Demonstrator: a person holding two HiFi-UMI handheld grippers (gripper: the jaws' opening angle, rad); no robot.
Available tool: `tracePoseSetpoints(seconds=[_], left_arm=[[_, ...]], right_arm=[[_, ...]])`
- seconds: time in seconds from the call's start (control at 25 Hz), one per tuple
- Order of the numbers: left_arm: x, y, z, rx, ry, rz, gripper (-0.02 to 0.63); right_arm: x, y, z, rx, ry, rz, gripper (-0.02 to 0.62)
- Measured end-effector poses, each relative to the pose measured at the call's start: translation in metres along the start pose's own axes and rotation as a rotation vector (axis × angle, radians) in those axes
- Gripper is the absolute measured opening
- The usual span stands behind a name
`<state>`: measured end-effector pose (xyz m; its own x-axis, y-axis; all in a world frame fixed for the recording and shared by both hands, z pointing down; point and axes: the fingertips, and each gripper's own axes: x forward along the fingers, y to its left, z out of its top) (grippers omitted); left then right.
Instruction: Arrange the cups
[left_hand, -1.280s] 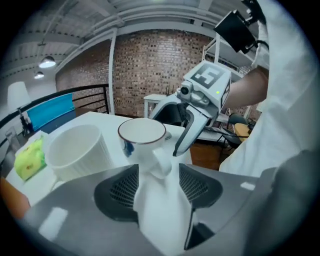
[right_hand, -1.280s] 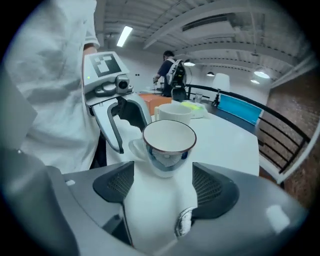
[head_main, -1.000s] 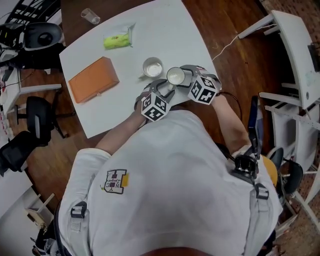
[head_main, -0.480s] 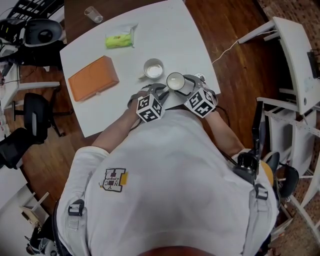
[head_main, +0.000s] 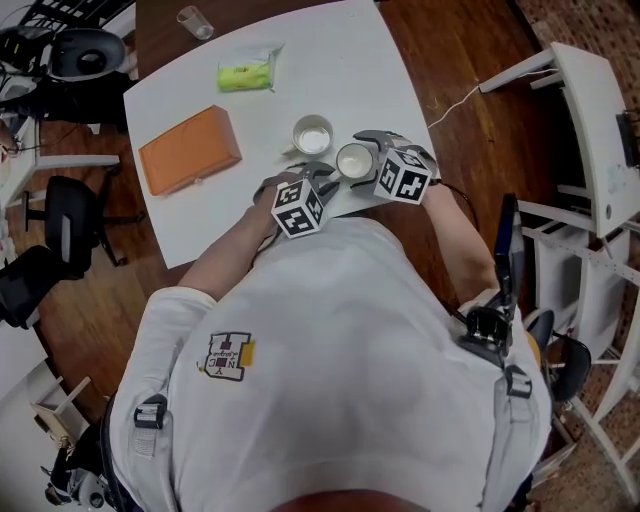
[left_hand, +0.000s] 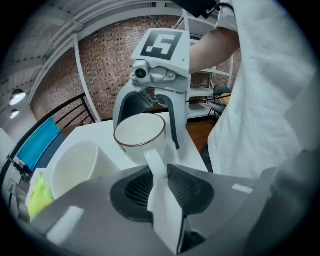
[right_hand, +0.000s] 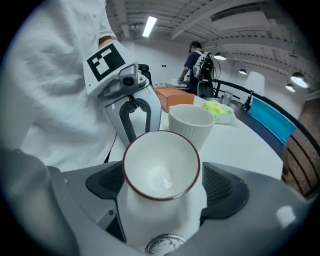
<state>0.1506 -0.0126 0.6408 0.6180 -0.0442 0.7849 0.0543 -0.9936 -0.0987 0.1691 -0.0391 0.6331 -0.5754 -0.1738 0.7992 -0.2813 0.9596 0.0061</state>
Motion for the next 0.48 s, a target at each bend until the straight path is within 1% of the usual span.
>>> tracePoseSetpoints(seconds=[0.04,0.08,0.12,0.32,0.48], left_arm=[[0.000,0.000,0.000,-0.002,0.000,-0.002,0.086],[0.000,0.000,0.000,-0.006,0.001,-0.002,0.086],[0.000,0.000,-0.001,-0.012,0.002,-0.001,0.086],[-0.008,-0.008,-0.009,-0.040,-0.008,0.007,0.084],[-0.021,-0.022,-0.018,-0.066,-0.017,0.016,0.081]], right_arm=[[0.004,-0.001,0.003,-0.007,0.001,0.000,0.461],[0.008,0.000,0.005,-0.004,-0.004,-0.006,0.413],[0.010,0.000,0.007,0.008,-0.012,-0.017,0.393],[0.014,0.014,0.014,0.095,-0.054,-0.087,0.388],[0.017,0.034,0.024,0.130,-0.071,-0.119,0.388]])
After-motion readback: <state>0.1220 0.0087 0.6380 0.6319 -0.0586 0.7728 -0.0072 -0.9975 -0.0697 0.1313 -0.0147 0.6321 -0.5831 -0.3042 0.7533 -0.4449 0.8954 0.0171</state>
